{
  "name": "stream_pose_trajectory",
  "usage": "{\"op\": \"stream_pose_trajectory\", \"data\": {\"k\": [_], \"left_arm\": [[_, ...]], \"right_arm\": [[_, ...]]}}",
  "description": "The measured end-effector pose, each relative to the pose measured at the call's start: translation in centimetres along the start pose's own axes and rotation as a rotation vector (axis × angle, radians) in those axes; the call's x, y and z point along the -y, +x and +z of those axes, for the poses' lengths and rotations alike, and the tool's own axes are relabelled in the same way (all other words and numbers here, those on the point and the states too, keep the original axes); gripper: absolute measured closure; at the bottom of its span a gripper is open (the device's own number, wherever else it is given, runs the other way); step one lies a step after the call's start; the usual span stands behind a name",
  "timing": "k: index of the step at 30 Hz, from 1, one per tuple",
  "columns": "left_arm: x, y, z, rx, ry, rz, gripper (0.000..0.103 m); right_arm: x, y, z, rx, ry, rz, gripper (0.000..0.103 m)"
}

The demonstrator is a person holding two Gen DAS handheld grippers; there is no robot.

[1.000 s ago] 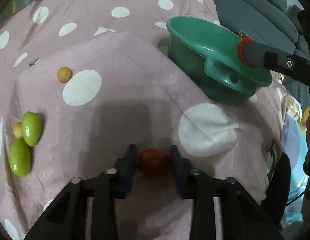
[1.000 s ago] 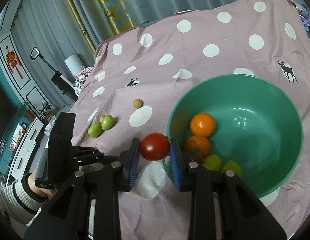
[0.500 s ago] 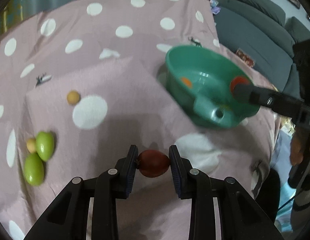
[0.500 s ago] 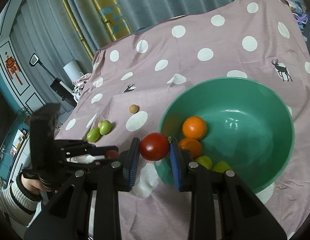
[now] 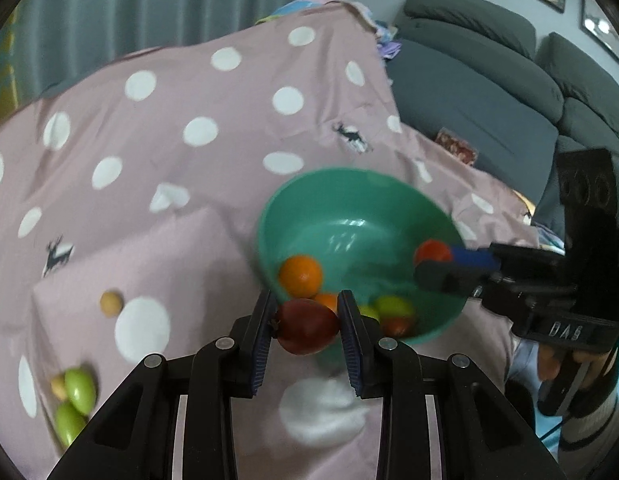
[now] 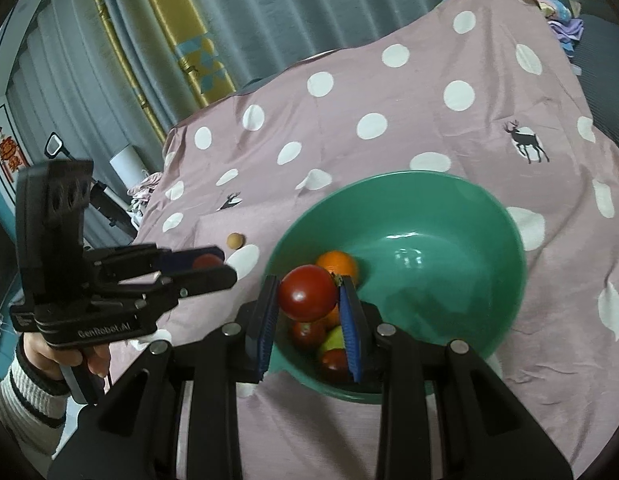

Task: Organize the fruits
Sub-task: 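Lower both tomatoes into the green bowl and open both tools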

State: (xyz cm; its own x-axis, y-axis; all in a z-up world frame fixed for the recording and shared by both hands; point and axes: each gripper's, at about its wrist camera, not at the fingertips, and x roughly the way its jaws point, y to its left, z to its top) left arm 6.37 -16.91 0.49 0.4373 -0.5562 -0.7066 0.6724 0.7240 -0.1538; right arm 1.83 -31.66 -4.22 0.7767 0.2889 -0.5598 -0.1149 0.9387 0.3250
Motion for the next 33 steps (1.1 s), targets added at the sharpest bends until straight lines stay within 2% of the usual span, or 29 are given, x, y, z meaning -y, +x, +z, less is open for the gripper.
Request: {"op": "stream_pose_trajectory", "data": {"k": [9,19,28,33], "left_arm": [[2.5,2.8,1.8,-0.023,0.052,-0.034,0.071],[3.3,4.7,2.0,-0.064,0.084,-0.016,0.071],[3.7,4.7,1.8,-0.069,0.091,-0.002,0.071],[3.8,3.8,1.8,-0.055,0.090,0.036,0.069]], "right_arm": [[1.5,-0.1,-0.2,-0.002,0.016,-0.031,0.073],[2.7,0.1,-0.5,-0.008,0.021,-0.069,0.073],[2.6,0.1,-0.6,-0.012,0.023,-0.076,0.071],[2.5,-0.1,-0.6,-0.010,0.033,-0.066,0.070]]}}
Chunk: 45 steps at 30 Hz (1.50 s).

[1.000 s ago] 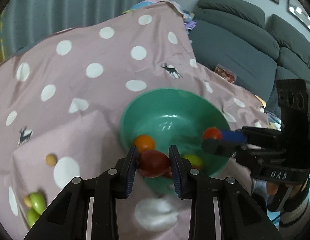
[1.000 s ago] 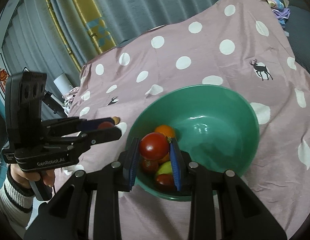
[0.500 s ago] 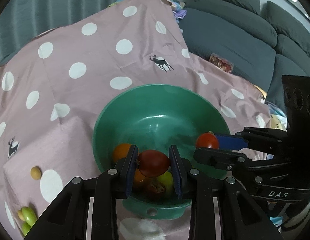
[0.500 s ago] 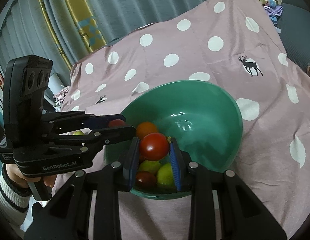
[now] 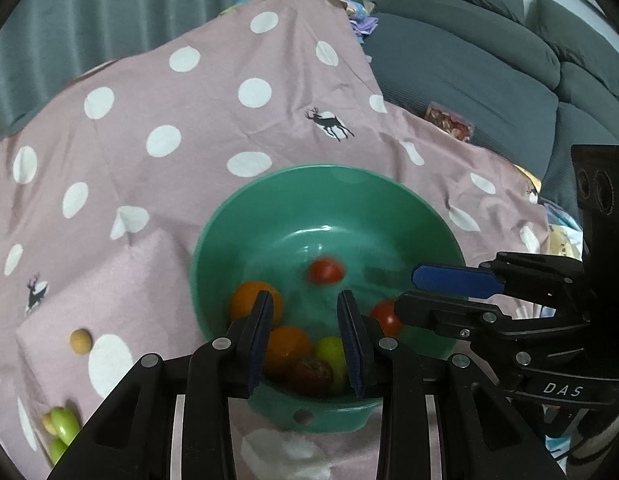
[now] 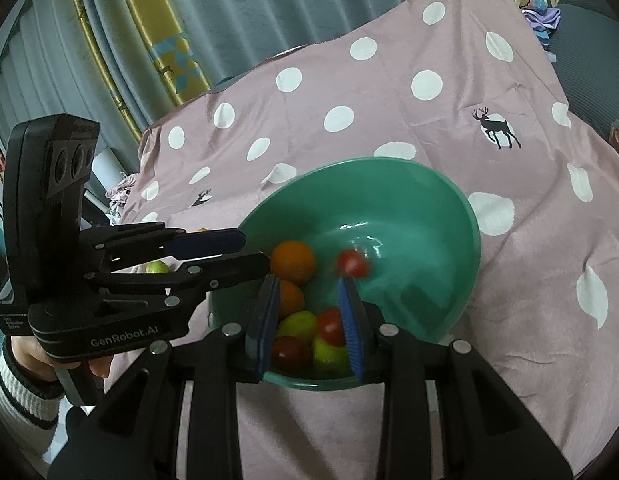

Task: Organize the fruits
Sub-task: 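Lower both tomatoes into the green bowl and open both tools, then withdraw both tools and move them over the green fruits on the cloth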

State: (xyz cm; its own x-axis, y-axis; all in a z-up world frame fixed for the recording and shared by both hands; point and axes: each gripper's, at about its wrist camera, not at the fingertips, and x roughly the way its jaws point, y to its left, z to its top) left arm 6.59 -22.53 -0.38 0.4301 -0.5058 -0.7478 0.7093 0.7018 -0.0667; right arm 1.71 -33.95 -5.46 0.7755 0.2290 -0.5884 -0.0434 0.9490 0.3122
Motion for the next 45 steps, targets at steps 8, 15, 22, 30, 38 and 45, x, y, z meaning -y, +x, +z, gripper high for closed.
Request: {"op": "stream_pose_trajectory", "data": {"k": [8,15,22,30,38,45], "left_arm": [[-0.6,-2.6,-0.8,0.035,-0.019,0.115,0.023],[-1.3,-5.5,-2.7,0.061,-0.038,0.203,0.006],[-2.3,-8.5,-5.2,0.082,-0.076,0.285,0.003],[-3.5,-11.5,-7.5,0.115,-0.109,0.329,0.003],[-6.0,-13.7,-10.1,0.127,-0.186,0.368,0.002],[-9.4,-14.6,-13.5,0.107,-0.289,0.389,0.002]], "right_arm": [[-1.0,-1.1,0.0,0.022,0.009,-0.031,0.035],[-2.4,-1.8,-0.1,0.018,0.011,-0.031,0.020],[-5.0,-2.1,-0.2,0.006,-0.018,-0.030,0.011],[-8.6,-2.0,-0.1,-0.014,-0.084,-0.009,0.010],[-12.5,-0.3,-0.2,-0.065,-0.156,0.031,0.009],[-15.4,1.9,-0.8,-0.118,-0.209,0.063,0.006]]}}
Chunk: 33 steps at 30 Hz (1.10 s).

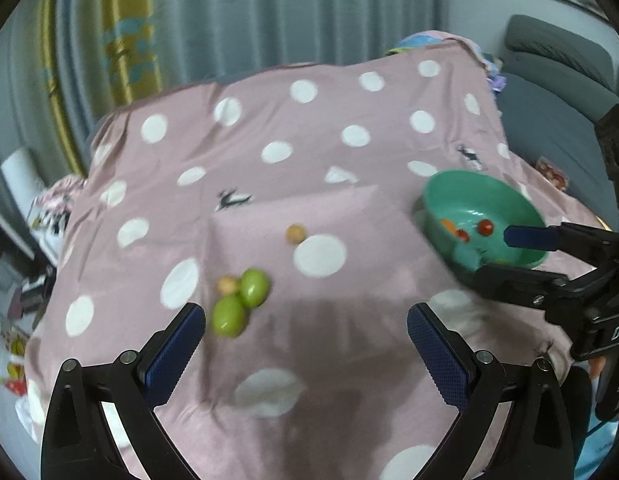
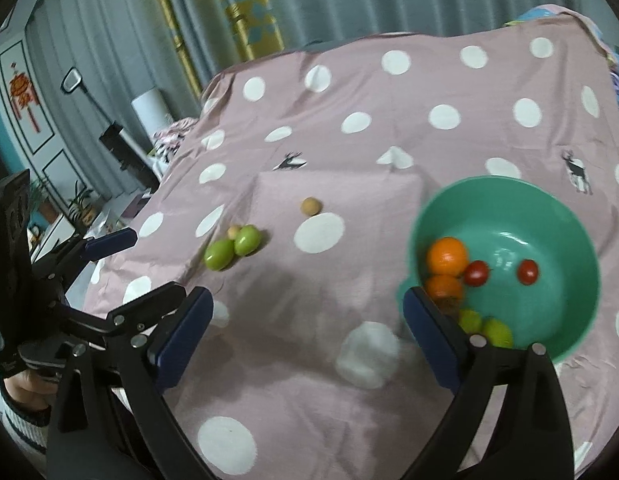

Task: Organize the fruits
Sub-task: 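Withdraw both tools and move them over the green fruits on the cloth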

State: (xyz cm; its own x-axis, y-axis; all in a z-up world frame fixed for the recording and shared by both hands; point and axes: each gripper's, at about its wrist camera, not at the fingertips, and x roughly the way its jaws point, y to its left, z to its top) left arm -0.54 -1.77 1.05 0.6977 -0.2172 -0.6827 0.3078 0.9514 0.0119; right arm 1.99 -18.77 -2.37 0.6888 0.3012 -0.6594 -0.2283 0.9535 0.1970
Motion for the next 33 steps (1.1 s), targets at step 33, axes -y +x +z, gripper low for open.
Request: {"op": "stream_pose_trajectory", "data": {"k": [33], "left_arm": [[-7.2,7.0,-2.2,-0.134,-0.074,-0.009,0.002]], "right_arm": [[-4.3,14.3,2.5,-0.231,-0.139,0.098,0.008]]}}
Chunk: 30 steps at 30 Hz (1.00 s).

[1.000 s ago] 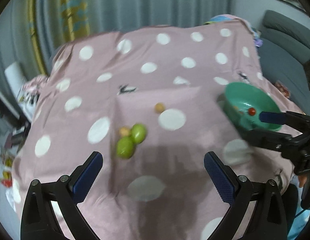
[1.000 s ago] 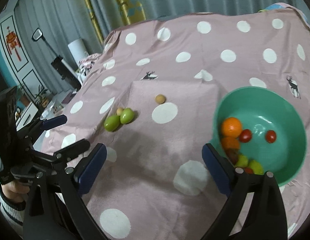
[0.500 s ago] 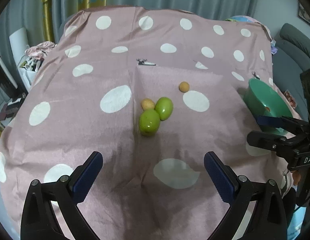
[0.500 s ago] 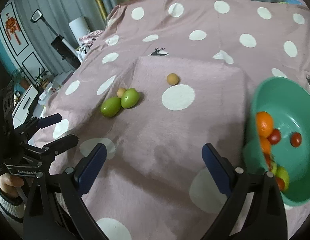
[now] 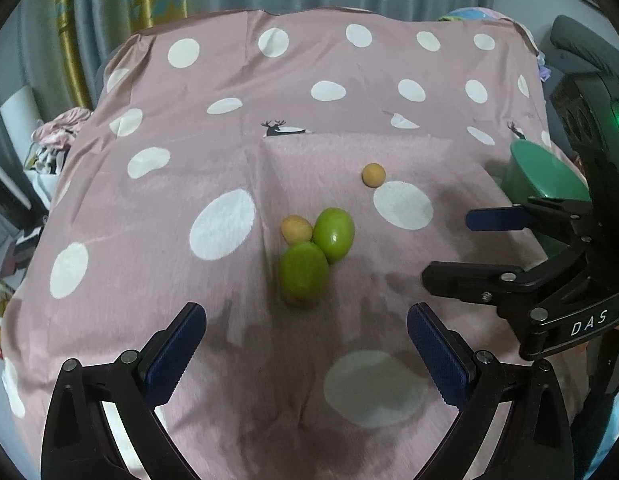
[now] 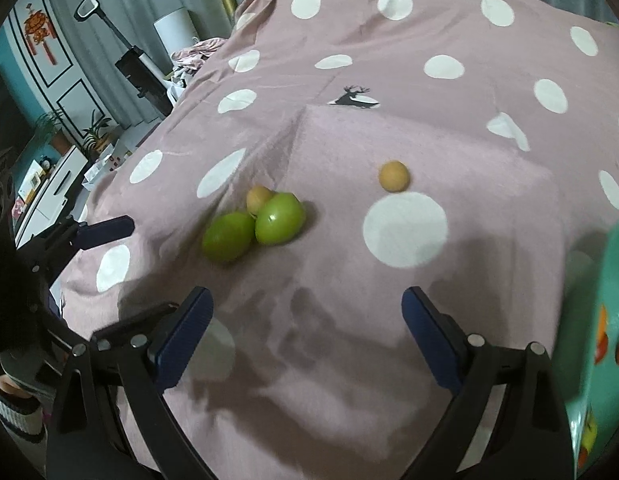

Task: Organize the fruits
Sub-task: 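Withdraw both tools and move them over the green fruits on the cloth, then close the left tool on the green lime while the right tool grasps the green apple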

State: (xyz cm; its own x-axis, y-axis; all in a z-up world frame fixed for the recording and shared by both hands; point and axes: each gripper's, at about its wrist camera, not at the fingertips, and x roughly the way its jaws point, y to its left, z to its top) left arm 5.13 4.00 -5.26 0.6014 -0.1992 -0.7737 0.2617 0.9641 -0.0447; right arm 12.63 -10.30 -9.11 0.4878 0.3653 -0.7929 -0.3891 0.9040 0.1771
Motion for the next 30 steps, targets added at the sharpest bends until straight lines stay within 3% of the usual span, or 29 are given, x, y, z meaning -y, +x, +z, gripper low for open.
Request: {"op": "stream_pose_trajectory", "data": {"k": [7,9,11,15,17,21,25,30], "left_arm": [[-0.2,0.7,0.7,0.008,0.030,-0.057,0.004],[-0.3,0.9,0.9,0.010,0.031,-0.078,0.008],[-0.3,1.0,1.1,0.013,0.035,-0.098,0.019],[-0.1,1.4,1.4,0.010,0.055,-0.116,0.023],[0.1,1.7,1.7,-0.002,0.072,-0.125,0.034],[0.2,2.7,2.0,-0.037,0.099,-0.096,0.035],[0.2,3.3,2.2,-0.063,0.106,-0.135,0.047],[0.2,4.5,2.4,-0.094,0.120,-0.106,0.047]], "right_arm": [[0.4,2.1,1.4,-0.022,0.024,0.088,0.015],[0.4,2.6,1.6,-0.028,0.031,0.118,0.020],[0.4,3.0,1.7,-0.031,0.038,0.138,0.024],[1.0,4.1,2.1,-0.043,0.085,0.190,0.034],[1.4,4.5,2.3,-0.045,0.109,0.211,0.040],[1.8,5.2,2.7,-0.056,0.149,0.255,0.048],[2.0,5.9,3.0,-0.071,0.179,0.283,0.053],[1.9,6.6,3.2,-0.090,0.191,0.280,0.058]]}}
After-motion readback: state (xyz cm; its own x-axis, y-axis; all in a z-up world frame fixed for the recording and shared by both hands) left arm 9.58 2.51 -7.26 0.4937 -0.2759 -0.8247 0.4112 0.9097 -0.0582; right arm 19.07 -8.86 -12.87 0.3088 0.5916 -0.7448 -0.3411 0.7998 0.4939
